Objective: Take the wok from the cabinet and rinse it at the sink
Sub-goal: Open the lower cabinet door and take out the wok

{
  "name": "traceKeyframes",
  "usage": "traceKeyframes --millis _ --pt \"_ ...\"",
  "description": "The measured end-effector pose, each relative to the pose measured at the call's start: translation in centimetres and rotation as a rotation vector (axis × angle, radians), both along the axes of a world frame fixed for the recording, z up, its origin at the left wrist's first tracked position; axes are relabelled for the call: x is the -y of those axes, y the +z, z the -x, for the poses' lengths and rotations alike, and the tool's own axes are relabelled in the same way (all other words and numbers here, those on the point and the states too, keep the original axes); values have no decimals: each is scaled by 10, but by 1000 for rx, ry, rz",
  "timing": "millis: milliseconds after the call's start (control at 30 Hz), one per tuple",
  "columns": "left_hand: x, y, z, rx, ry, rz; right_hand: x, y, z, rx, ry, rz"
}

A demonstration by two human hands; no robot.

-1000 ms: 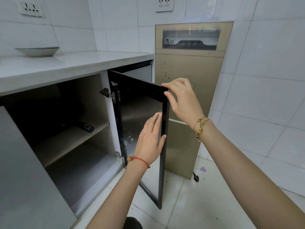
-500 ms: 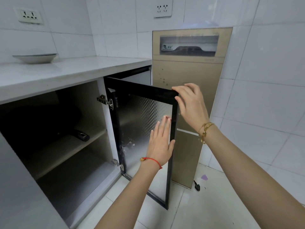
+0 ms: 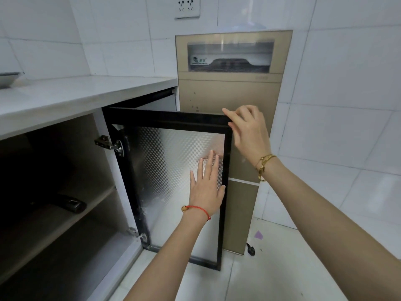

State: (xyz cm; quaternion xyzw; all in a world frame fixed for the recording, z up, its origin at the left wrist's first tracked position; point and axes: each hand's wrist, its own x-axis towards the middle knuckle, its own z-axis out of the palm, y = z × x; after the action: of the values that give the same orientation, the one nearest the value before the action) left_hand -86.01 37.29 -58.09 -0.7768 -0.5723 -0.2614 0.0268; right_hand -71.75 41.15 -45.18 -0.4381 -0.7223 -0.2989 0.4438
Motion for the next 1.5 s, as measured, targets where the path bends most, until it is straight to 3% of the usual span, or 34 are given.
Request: traceKeyframes --millis 600,1200,1500 --pt "-21 -6 -6 -10 49 -55 -22 -7 -1 -56 -6 9" --pt "18 20 5 -1 27 17 11 4 5 -105 45 149" --pt "54 30 41 82 141 -30 37 11 31 -199 96 154"
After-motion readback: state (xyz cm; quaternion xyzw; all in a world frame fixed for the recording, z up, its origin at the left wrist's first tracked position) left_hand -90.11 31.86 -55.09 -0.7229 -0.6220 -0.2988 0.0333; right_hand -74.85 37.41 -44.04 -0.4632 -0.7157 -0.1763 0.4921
